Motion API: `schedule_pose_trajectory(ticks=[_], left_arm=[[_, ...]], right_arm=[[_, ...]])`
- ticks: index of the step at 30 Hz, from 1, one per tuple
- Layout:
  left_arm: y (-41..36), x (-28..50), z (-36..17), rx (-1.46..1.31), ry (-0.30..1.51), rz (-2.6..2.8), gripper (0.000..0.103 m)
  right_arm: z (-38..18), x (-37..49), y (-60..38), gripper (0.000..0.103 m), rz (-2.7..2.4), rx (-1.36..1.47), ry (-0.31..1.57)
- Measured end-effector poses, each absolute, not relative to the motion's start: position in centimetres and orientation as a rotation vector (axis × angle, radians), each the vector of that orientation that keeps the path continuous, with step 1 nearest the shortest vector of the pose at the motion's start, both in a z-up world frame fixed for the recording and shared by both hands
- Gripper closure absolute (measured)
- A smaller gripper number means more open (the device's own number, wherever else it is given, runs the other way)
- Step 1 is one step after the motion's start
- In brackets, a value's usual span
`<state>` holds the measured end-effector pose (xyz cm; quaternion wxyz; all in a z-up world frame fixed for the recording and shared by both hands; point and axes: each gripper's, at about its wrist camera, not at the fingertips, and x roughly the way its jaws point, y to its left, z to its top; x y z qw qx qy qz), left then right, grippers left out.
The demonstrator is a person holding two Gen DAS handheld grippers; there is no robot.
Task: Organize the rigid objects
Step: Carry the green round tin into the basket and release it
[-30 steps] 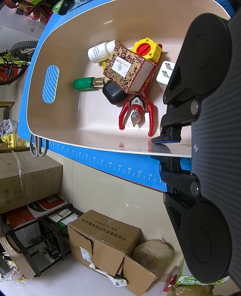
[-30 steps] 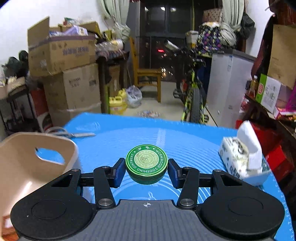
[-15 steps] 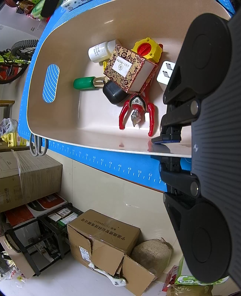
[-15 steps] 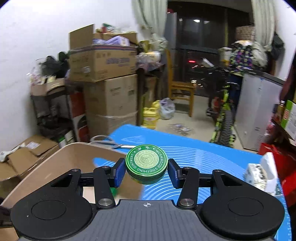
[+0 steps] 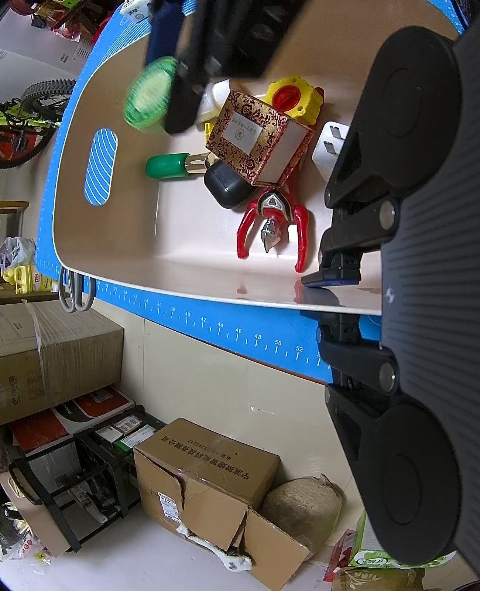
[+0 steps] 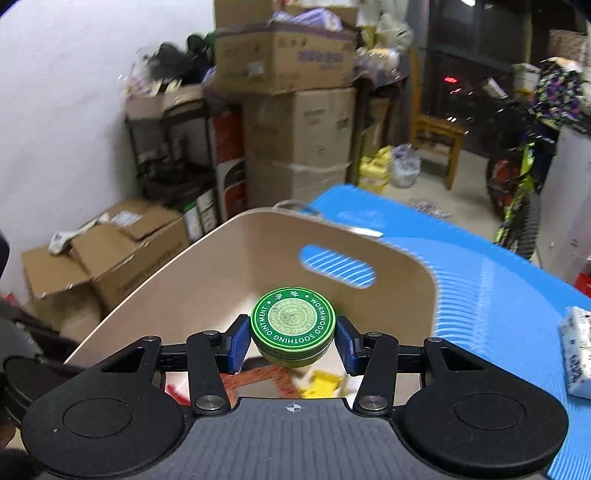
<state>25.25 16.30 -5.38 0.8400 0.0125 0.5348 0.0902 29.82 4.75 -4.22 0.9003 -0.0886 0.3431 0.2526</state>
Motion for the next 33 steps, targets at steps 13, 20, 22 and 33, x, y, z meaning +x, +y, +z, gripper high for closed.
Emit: schedule_pose_trajectory(ticks=[13, 20, 22, 33], left_arm=[[16.3, 25.3, -5.4, 0.023, 1.132, 0.192, 0.091], [16.3, 25.3, -5.4, 0.021, 1.131, 0.193, 0.091], [16.4, 25.2, -5.4, 0.017, 1.130, 0.194, 0.091], [16.3, 25.2, -5.5, 0.012, 1.124, 0.197, 0.091]], right_arm=[[-7.1, 30.4, 6.5, 0.049, 0.543, -0.239, 0.870], [-7.0, 30.8, 5.4, 0.040, 0.516, -0.159, 0.887], [-6.7, 30.8, 5.1, 0.034, 0.499, -0.153, 0.874], [-4.3, 28.8, 2.7, 0.022, 0.440, -0.097, 0.775]])
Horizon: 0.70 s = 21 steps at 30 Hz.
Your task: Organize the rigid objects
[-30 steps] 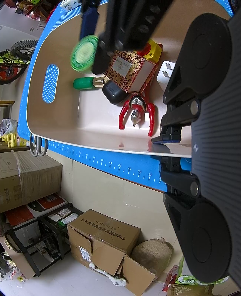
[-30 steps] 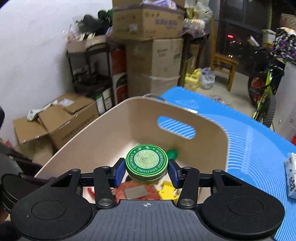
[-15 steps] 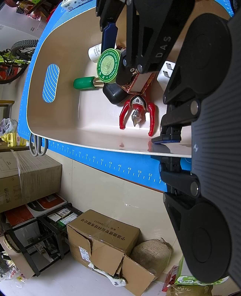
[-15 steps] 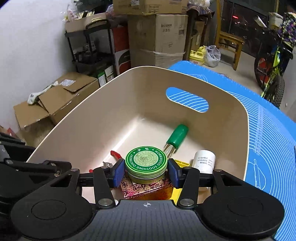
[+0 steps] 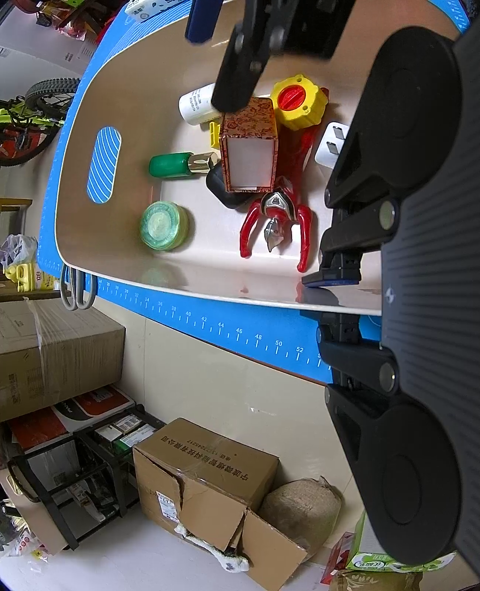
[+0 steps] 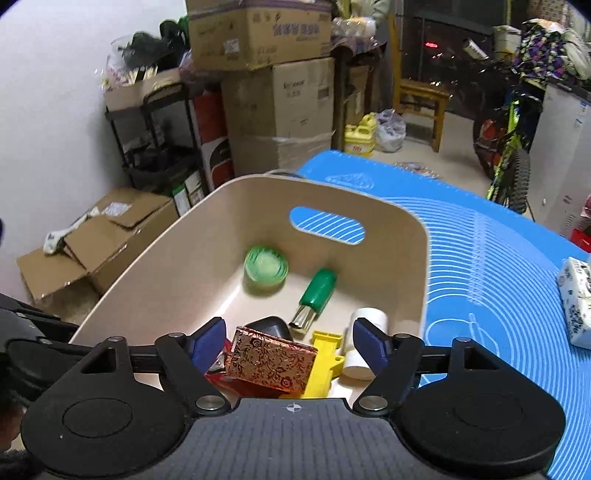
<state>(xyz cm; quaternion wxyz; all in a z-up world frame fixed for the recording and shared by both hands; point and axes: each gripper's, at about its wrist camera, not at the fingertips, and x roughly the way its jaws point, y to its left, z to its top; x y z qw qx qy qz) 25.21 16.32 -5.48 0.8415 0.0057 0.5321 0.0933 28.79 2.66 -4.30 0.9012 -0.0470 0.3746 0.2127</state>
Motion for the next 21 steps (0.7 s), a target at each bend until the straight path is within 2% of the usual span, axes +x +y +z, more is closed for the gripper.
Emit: schedule_pose_trajectory(ticks=[5, 10, 11, 12, 14, 17, 21], left_arm=[[16.1, 25.2, -5.4, 0.023, 1.124, 0.199, 0.090], [15.4, 24.9, -4.5, 0.069, 1.083, 0.222, 0.087], [15.2, 24.7, -4.2, 0.080, 1.072, 0.226, 0.080], [15.2, 24.6, -3.9, 0.086, 1.061, 0.229, 0.060], [14.9, 24.1, -3.0, 0.100, 1.009, 0.241, 0.042], [14.3, 23.7, -1.8, 0.107, 0.965, 0.242, 0.034], [13.3, 23.0, -0.8, 0.102, 0.934, 0.224, 0.032]], right_arm=[[-3.4, 27.7, 1.0, 0.018, 0.405, -0.068, 0.742], [-2.6, 27.1, -0.8, 0.010, 0.369, -0.003, 0.714], [-2.5, 27.0, -1.1, 0.010, 0.362, 0.007, 0.707], [-2.3, 26.9, -1.4, 0.010, 0.355, 0.016, 0.703], [-2.0, 26.7, -1.7, 0.009, 0.344, 0.030, 0.697], [-1.4, 26.2, -2.1, 0.008, 0.337, 0.046, 0.682], [-0.8, 25.0, -2.7, 0.007, 0.318, 0.031, 0.655]])
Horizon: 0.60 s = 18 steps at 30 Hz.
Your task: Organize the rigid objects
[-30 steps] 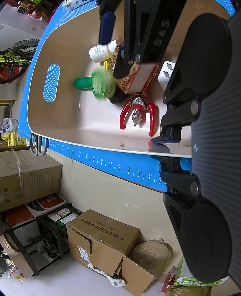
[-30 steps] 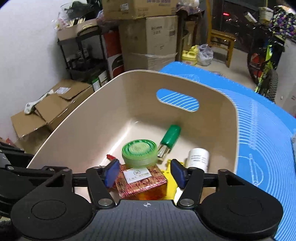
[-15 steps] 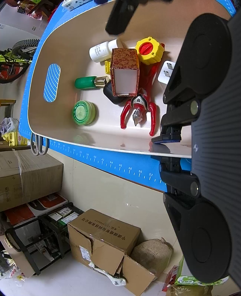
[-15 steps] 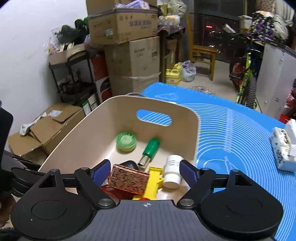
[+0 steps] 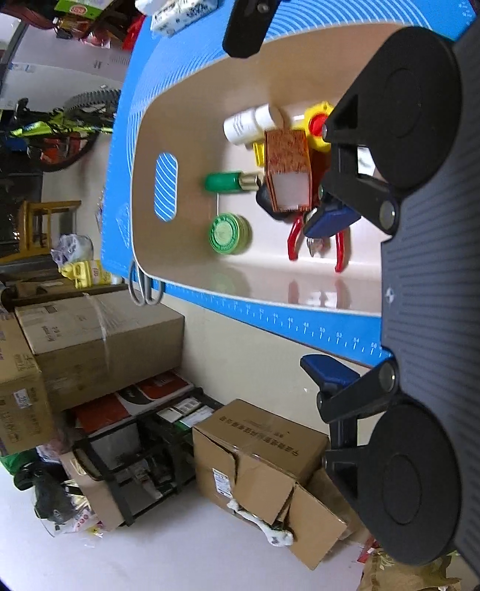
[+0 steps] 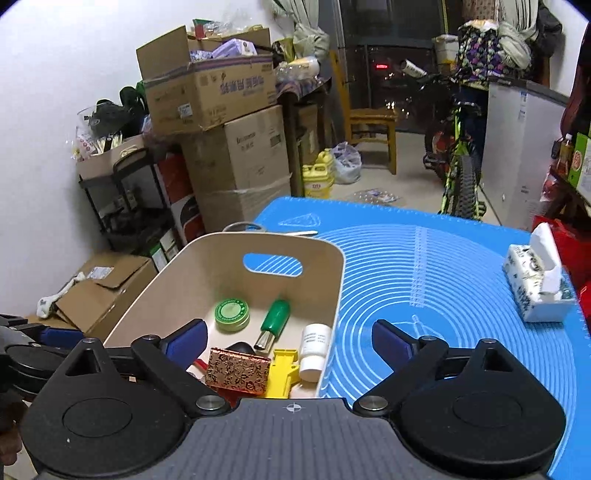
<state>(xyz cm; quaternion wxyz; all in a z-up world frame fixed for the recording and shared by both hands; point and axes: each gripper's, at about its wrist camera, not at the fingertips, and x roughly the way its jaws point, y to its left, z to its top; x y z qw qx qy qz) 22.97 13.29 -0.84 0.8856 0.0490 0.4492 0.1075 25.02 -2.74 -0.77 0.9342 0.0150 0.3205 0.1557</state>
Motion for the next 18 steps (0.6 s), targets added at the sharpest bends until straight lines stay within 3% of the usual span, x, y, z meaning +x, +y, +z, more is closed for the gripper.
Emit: schedule_pose_trajectory(ticks=[18], left_arm=[[8.3, 16.7, 5.0, 0.063, 0.803, 0.168, 0.027]], right_arm=[[4.6, 17.6, -8.6, 0.004, 0.228, 0.038, 0.566]])
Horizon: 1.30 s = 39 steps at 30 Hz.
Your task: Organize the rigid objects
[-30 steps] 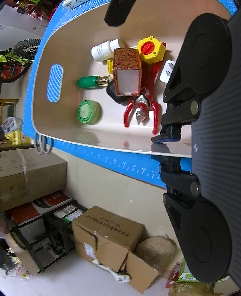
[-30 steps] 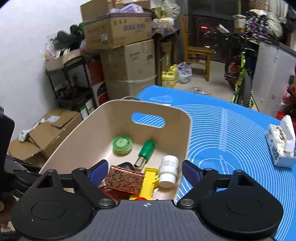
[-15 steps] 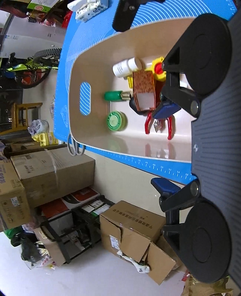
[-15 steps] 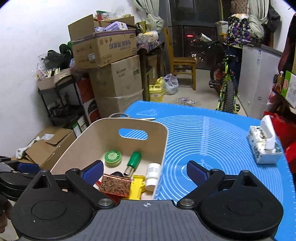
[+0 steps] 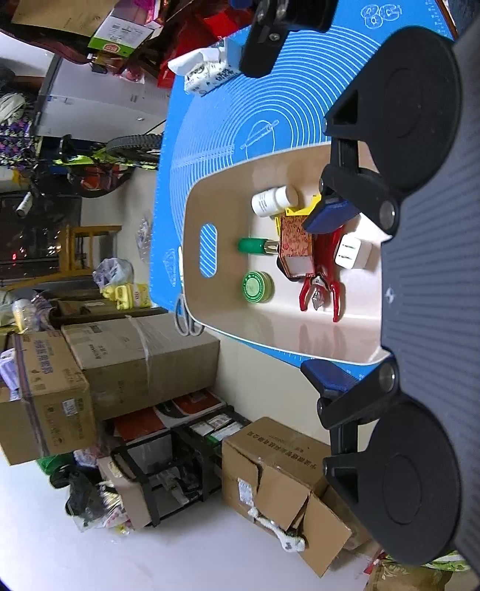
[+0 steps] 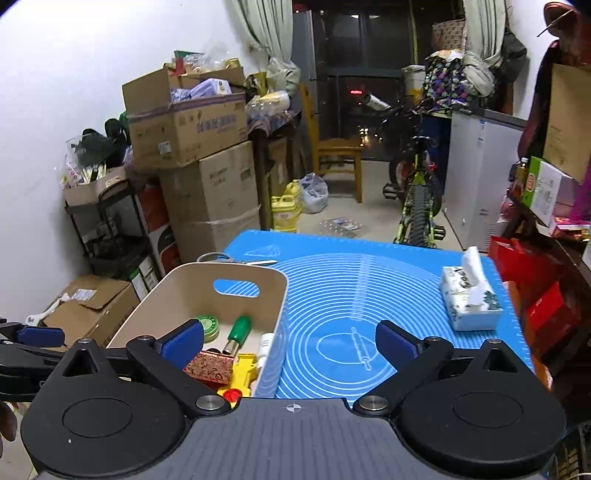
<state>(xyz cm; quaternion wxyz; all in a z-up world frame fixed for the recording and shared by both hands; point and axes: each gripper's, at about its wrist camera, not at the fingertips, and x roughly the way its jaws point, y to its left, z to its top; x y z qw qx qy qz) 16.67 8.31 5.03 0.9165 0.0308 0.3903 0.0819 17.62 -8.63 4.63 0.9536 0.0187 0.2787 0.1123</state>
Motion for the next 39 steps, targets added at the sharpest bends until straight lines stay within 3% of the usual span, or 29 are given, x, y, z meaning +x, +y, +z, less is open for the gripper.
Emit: schedule_pose_trajectory(ticks=[20, 39], left_arm=[[3.6, 8.2, 8.7, 0.069, 0.700, 0.146, 0.023], [-0.1, 1.4, 6.8, 0.131, 0.687, 0.088, 0.019]], right_arm=[[7.8, 5.9, -14.4, 0.003, 0.190, 0.007, 0.500], [6.2, -2.2, -16.9, 0.003, 0.147, 0.014, 0.518]])
